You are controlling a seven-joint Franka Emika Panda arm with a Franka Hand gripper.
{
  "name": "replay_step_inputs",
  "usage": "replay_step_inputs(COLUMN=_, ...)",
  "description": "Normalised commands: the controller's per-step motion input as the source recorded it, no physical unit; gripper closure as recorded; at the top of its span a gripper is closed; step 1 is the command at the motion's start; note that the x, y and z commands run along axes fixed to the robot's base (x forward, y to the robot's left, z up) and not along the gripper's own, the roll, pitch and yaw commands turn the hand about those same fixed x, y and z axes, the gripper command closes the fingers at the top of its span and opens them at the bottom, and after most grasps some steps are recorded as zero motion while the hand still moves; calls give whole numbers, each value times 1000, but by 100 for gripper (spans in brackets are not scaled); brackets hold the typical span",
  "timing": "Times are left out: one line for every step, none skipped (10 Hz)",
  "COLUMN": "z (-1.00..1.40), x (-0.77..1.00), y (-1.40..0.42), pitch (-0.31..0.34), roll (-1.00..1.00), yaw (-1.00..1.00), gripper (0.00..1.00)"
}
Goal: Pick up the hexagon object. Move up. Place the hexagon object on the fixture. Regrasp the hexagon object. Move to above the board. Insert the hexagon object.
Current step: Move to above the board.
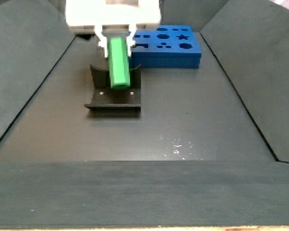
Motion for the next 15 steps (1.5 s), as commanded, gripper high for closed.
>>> replay_step_inputs(z=1000, x=-192, y=-26, pitch=-183, roll=-120, yaw=-150, gripper=100)
replay_step_inputs(z=1000, x=-190, y=-22, pitch=-125, roll=-123, yaw=-178, gripper=100)
replay_step_inputs(z=1000, x=-190, y=-20, pitch=-95, roll=-127, yaw=-185, gripper=100)
replay_step_inputs(z=1000, x=-186, y=-16, pitch=-38, roll=-136, yaw=-183, gripper=100)
replay_step_inputs(z=1000, x=-183, y=-13, pitch=1, roll=-139, yaw=-169, gripper=100)
replay_step_inputs(z=1000, x=-178, y=-8, pitch=41, roll=-132, yaw=-137, gripper=100)
replay_step_inputs(z=1000, x=-175, y=-7, pitch=65, roll=-118, yaw=-110, gripper=100)
replay_step_inputs(z=1000, x=-173, y=-6, pitch=87, roll=-100, yaw=-82, gripper=100)
replay_step_inputs(z=1000, x=-167, y=-5, pitch=106, roll=-82, yaw=-52, gripper=100)
replay_step_inputs(z=1000, x=-157, y=-6, pitch=127, roll=-65, yaw=-19, gripper=100)
replay_step_inputs(z=1000, x=-150, y=-9, pitch=130, roll=-55, yaw=3, gripper=100)
replay_step_inputs(z=1000, x=-141, y=-12, pitch=128, roll=-44, yaw=28, gripper=100)
replay_step_inputs(z=1000, x=-131, y=-15, pitch=119, roll=-43, yaw=46, gripper=100)
replay_step_inputs(z=1000, x=-109, y=-16, pitch=109, roll=-45, yaw=63, gripper=100)
replay_step_inputs(z=900, x=-80, y=-20, pitch=106, roll=-46, yaw=71, gripper=100)
